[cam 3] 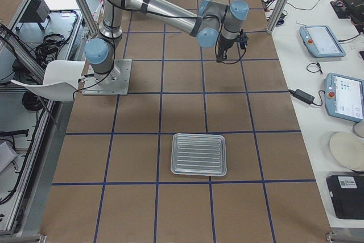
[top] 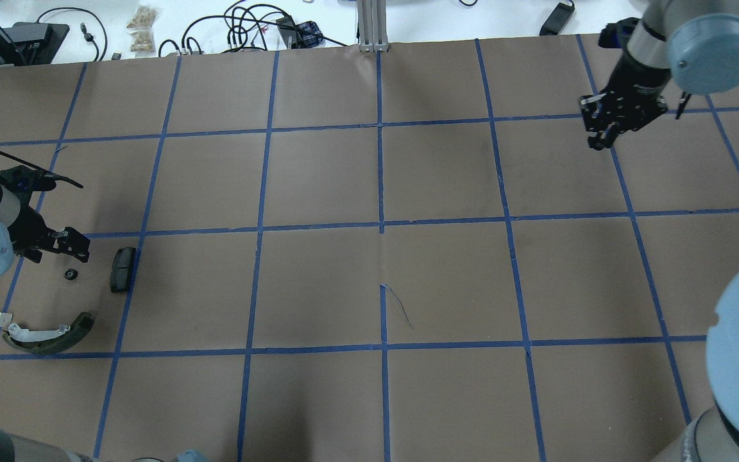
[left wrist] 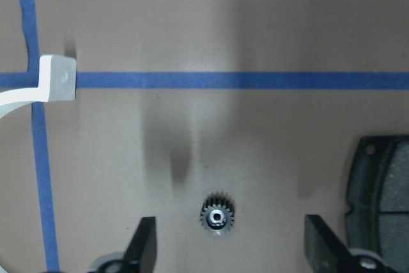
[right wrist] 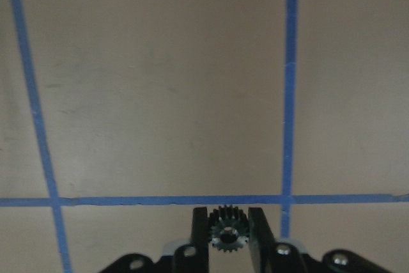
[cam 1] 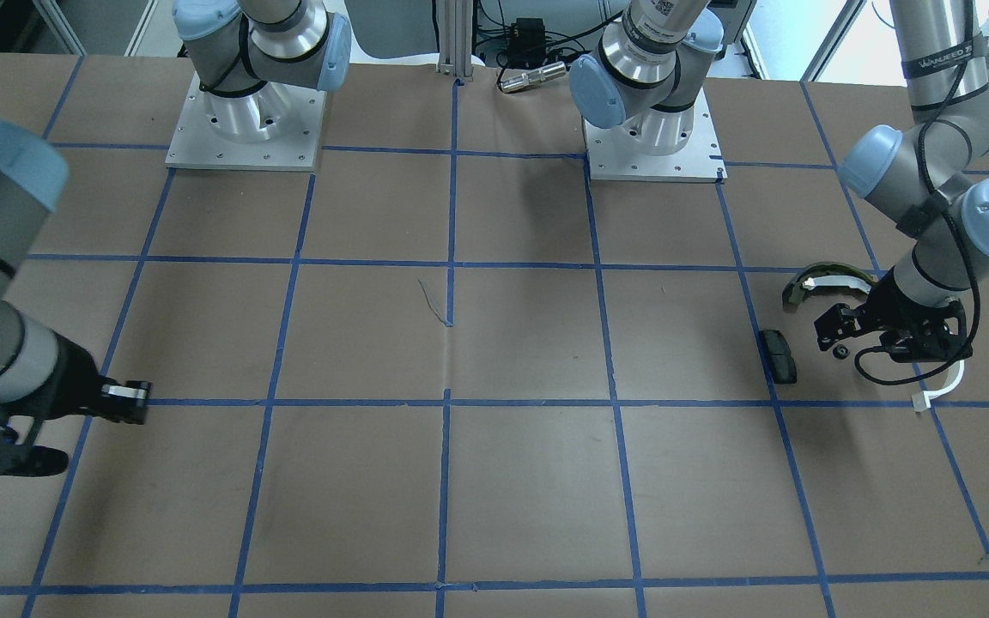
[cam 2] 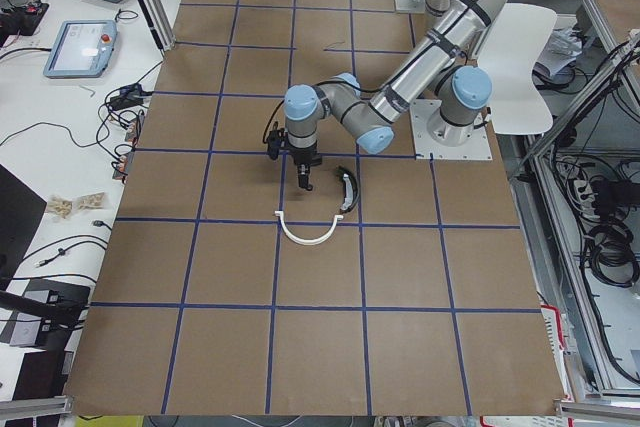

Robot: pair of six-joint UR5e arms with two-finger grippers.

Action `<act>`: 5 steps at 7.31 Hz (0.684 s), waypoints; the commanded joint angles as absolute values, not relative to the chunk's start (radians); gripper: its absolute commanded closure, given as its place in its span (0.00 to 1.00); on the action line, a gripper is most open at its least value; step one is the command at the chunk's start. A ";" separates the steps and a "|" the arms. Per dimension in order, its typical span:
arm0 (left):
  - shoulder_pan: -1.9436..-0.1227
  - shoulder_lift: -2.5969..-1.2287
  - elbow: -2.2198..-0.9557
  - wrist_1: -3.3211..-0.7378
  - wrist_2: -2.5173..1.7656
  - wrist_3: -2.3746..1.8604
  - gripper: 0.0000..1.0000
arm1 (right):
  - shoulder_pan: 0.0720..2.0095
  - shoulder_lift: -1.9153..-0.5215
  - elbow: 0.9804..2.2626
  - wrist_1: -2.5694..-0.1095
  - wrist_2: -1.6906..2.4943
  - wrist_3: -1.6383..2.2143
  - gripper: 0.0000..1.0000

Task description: Place bearing gear from tray to pile

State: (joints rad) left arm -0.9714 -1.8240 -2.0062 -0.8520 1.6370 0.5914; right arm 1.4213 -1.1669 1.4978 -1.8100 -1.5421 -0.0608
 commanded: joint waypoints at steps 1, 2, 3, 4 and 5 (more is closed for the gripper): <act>-1.142 -1.748 -1.872 -1.101 1.628 0.348 0.00 | 1.627 -1.166 1.489 -1.836 -1.511 0.249 1.00; -1.231 -1.720 -1.761 -1.278 1.628 0.204 0.00 | 1.717 -1.158 1.497 -1.876 -1.508 0.368 1.00; -1.315 -1.695 -1.677 -1.393 1.625 0.084 0.00 | 1.800 -1.149 1.503 -1.926 -1.447 0.496 1.00; -1.406 -1.668 -1.620 -1.438 1.579 -0.033 0.00 | 1.856 -1.140 1.506 -1.951 -1.418 0.579 1.00; -1.498 -1.649 -1.555 -1.519 1.551 -0.163 0.00 | 1.905 -1.129 1.531 -1.957 -1.416 0.604 1.00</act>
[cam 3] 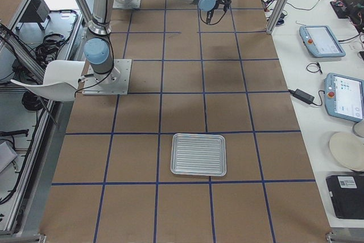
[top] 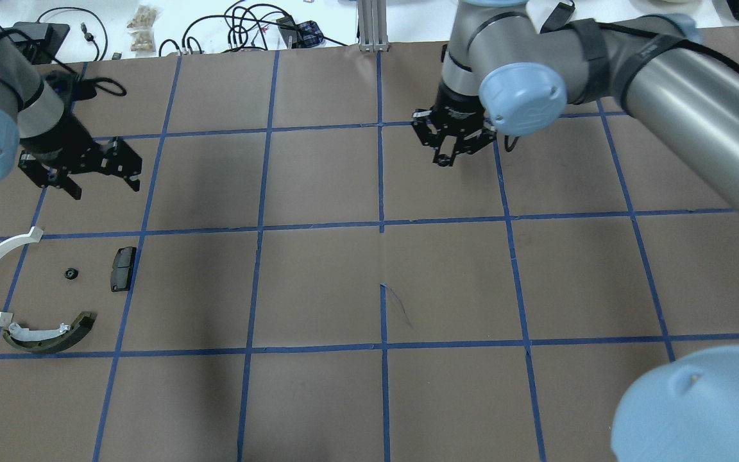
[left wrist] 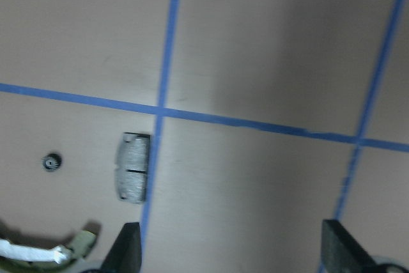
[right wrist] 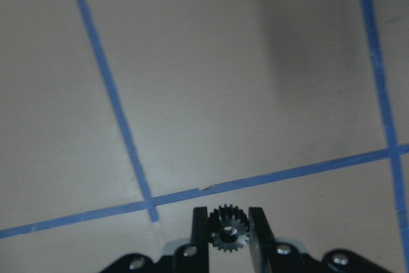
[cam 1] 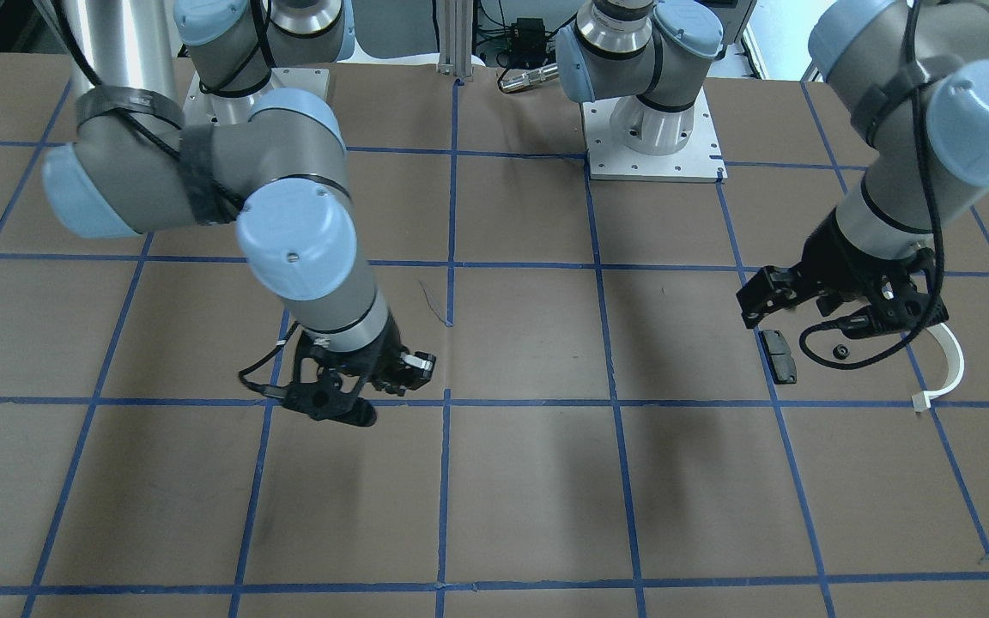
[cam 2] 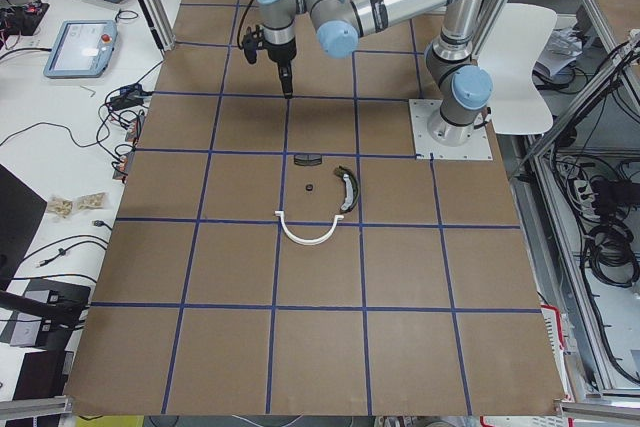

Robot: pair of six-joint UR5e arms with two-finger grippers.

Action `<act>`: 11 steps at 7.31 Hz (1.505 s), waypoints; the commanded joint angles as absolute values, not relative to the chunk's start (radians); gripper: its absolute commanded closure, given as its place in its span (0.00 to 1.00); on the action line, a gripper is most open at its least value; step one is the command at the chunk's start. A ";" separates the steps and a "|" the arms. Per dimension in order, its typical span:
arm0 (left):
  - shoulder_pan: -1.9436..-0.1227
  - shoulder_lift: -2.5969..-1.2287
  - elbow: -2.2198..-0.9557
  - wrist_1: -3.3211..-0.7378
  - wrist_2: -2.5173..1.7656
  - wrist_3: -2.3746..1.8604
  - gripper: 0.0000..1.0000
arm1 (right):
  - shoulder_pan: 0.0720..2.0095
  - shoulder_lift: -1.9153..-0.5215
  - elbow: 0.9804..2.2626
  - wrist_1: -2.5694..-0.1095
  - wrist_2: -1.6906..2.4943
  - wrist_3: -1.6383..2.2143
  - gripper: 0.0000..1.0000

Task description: Place bearing gear from tray to pile

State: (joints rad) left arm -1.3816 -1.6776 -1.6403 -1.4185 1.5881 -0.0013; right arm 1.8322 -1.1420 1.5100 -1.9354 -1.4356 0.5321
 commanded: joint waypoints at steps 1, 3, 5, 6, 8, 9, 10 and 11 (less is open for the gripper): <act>-1.559 -1.634 -1.513 -1.585 1.561 -0.172 0.00 | 1.931 -1.121 1.576 -2.009 -1.414 0.612 1.00; -1.591 -1.603 -1.525 -1.589 1.562 -0.155 0.00 | 1.971 -1.112 1.698 -2.152 -1.416 0.643 1.00; -1.591 -1.592 -1.537 -1.583 1.565 -0.153 0.00 | 1.985 -1.111 1.787 -2.202 -1.416 0.643 1.00; -1.591 -1.589 -1.539 -1.585 1.565 -0.153 0.00 | 1.985 -1.106 1.796 -2.218 -1.416 0.641 1.00; -1.589 -1.600 -1.539 -1.579 1.565 -0.007 0.00 | 1.991 -1.097 1.799 -2.232 -1.391 0.632 0.24; -1.589 -1.597 -1.536 -1.580 1.569 -0.012 0.00 | 1.990 -1.103 1.793 -2.241 -1.391 0.629 0.00; -1.589 -1.598 -1.537 -1.580 1.565 -0.014 0.00 | 1.988 -1.112 1.786 -2.244 -1.390 0.629 0.00; -1.589 -1.601 -1.537 -1.580 1.565 -0.014 0.00 | 1.964 -1.136 1.778 -2.240 -1.391 0.627 0.00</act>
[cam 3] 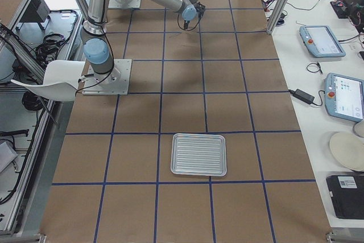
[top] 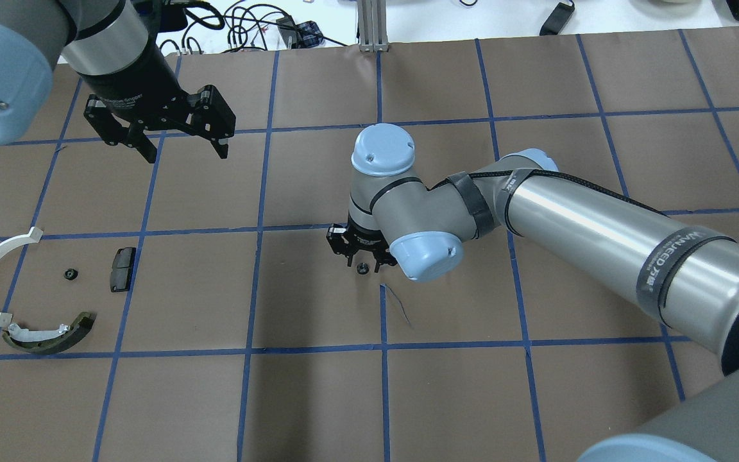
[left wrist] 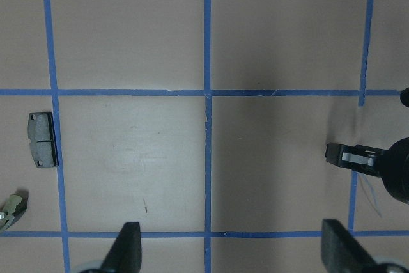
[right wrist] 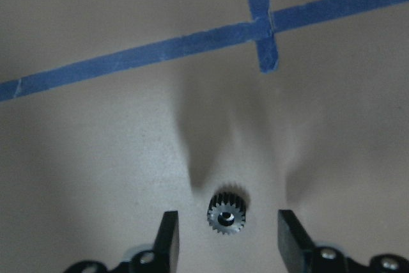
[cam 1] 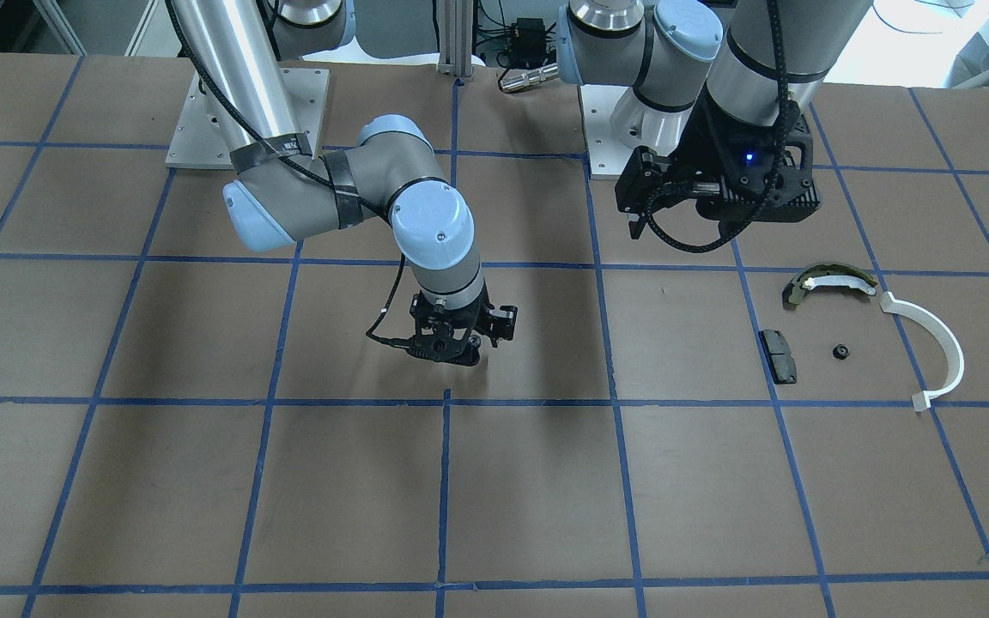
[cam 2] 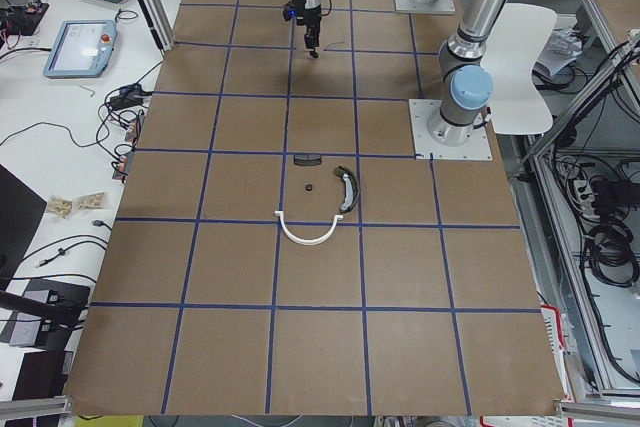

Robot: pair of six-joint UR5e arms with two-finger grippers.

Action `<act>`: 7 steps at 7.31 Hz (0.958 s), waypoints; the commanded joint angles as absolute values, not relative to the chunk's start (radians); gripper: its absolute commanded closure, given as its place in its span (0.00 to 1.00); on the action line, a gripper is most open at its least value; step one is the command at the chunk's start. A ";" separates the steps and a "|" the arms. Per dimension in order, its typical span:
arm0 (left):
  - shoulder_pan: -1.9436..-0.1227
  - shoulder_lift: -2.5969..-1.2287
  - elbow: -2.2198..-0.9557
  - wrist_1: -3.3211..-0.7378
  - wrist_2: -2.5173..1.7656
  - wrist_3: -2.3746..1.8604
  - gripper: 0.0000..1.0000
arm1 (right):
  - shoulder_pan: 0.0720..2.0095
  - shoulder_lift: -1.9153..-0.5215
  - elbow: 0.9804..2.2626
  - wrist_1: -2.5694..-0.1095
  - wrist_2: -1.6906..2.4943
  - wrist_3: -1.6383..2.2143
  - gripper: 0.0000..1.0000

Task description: Place bearing gear from tray to pile

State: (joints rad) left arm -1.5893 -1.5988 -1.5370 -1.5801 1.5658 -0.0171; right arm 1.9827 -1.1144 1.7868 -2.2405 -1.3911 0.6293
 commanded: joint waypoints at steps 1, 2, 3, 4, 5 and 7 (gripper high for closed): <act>-1.589 -1.605 -1.537 -1.580 1.563 -0.014 0.00 | 1.936 -1.185 1.766 -2.217 -1.405 0.617 0.00; -1.589 -1.611 -1.537 -1.580 1.565 -0.014 0.00 | 1.875 -1.242 1.753 -2.147 -1.399 0.585 0.00; -1.589 -1.620 -1.536 -1.578 1.562 -0.014 0.00 | 1.806 -1.309 1.752 -2.078 -1.407 0.486 0.00; -1.594 -1.629 -1.534 -1.577 1.562 -0.017 0.00 | 1.739 -1.377 1.753 -1.995 -1.408 0.410 0.00; -1.620 -1.641 -1.537 -1.578 1.551 -0.043 0.00 | 1.685 -1.437 1.752 -1.924 -1.423 0.356 0.00; -1.775 -1.704 -1.618 -1.434 1.563 -0.198 0.00 | 1.658 -1.496 1.700 -1.779 -1.474 0.311 0.00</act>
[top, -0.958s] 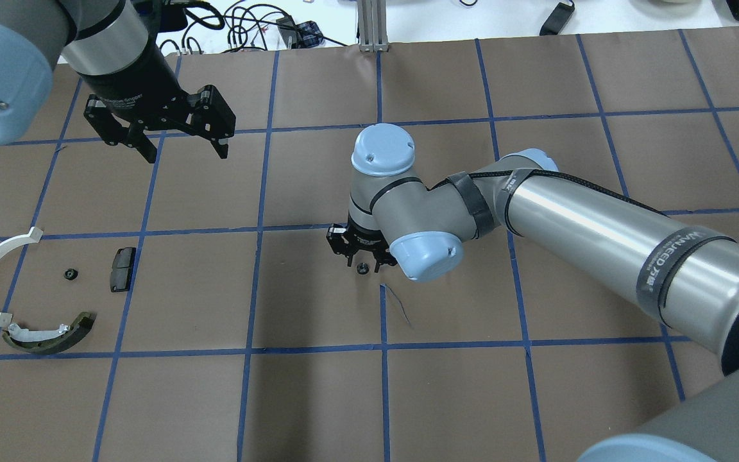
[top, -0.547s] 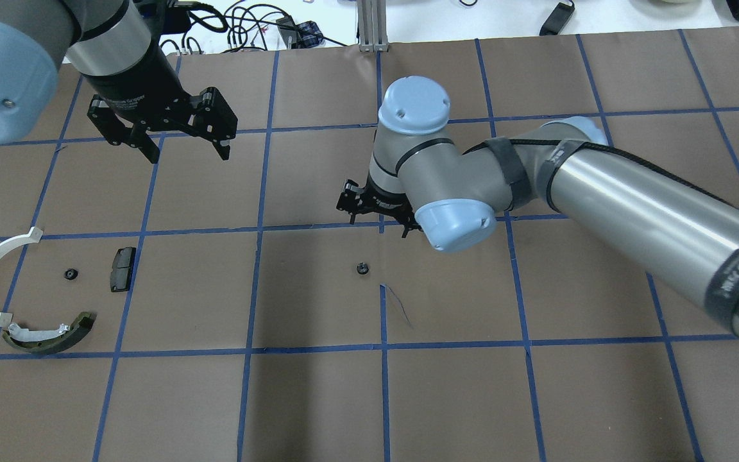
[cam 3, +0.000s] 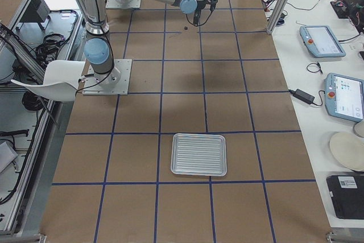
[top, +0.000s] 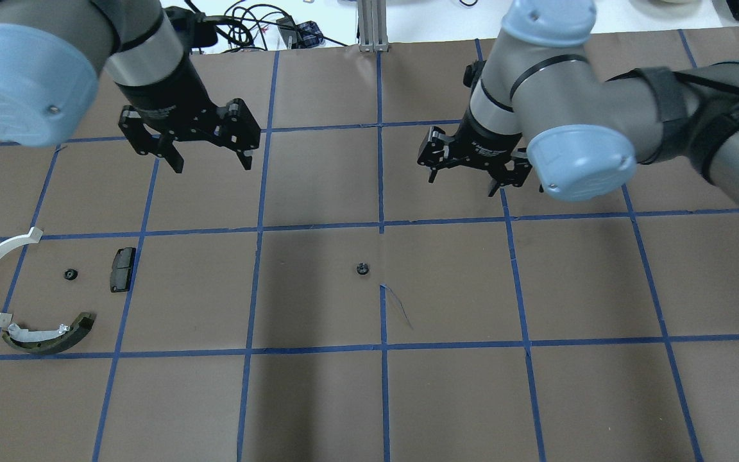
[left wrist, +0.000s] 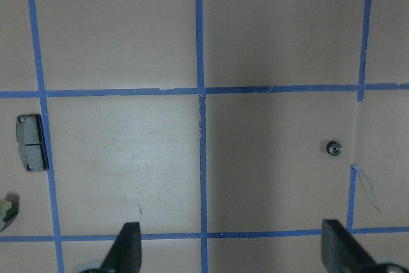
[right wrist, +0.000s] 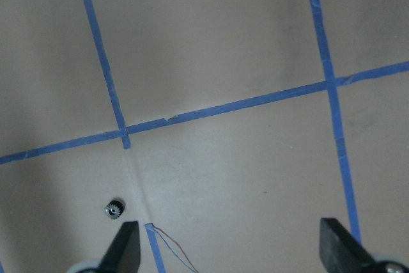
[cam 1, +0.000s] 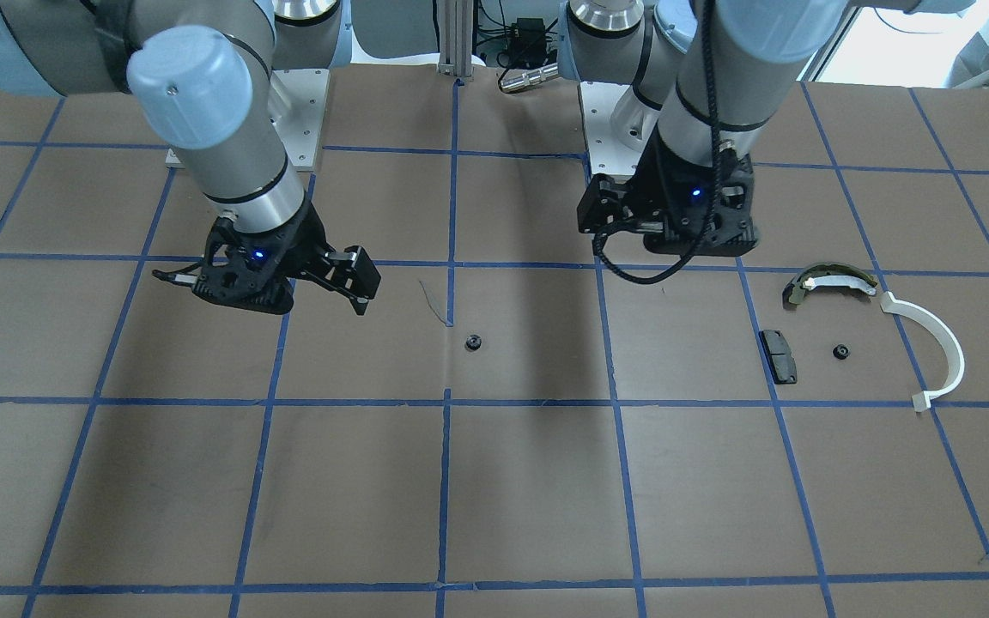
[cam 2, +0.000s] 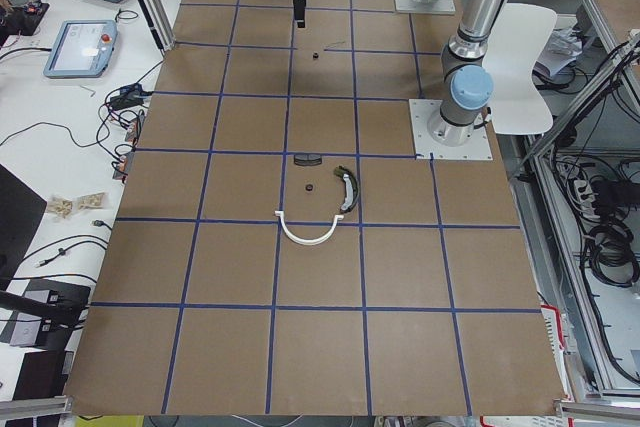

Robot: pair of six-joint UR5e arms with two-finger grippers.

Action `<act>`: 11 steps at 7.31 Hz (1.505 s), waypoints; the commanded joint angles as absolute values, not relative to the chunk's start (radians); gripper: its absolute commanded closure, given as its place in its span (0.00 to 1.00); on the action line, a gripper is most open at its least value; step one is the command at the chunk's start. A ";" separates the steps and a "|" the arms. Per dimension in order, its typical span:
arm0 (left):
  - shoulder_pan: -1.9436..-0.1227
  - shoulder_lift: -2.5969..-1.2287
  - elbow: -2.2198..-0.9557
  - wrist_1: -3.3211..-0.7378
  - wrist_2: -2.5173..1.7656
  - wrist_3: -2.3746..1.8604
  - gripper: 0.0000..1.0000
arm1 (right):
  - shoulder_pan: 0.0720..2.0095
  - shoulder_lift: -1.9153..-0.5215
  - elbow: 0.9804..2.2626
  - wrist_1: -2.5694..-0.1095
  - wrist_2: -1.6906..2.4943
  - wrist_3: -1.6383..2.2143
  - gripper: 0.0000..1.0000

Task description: Place bearing gear from tray to pile

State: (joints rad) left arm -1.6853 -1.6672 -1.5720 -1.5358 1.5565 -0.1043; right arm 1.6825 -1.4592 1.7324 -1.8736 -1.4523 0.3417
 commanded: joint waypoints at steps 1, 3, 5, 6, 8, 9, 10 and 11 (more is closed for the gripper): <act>-1.829 -1.747 -1.670 -1.302 1.562 -0.269 0.00 | 1.657 -1.502 1.639 -1.699 -1.529 0.281 0.00; -1.934 -1.840 -1.797 -1.008 1.571 -0.407 0.00 | 1.602 -1.491 1.615 -1.635 -1.536 0.099 0.00; -1.989 -1.913 -1.815 -0.963 1.641 -0.448 0.00 | 1.539 -1.505 1.614 -1.556 -1.551 0.068 0.00; -1.993 -1.937 -1.827 -0.954 1.650 -0.456 0.00 | 1.540 -1.528 1.614 -1.557 -1.552 0.086 0.00; -1.994 -1.976 -1.827 -0.951 1.647 -0.451 0.00 | 1.542 -1.558 1.614 -1.562 -1.552 0.107 0.00; -1.994 -1.997 -1.830 -0.910 1.641 -0.453 0.00 | 1.543 -1.568 1.615 -1.560 -1.551 0.109 0.00; -1.996 -2.019 -1.850 -0.876 1.641 -0.451 0.00 | 1.542 -1.568 1.615 -1.562 -1.551 0.106 0.00; -1.997 -2.023 -1.880 -0.846 1.640 -0.448 0.00 | 1.542 -1.568 1.615 -1.565 -1.539 0.104 0.00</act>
State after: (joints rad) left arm -1.9955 -2.0087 -1.8504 -0.8850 1.6417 -0.4506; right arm 1.5423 -1.5658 1.6151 -1.5619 -1.5484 0.1055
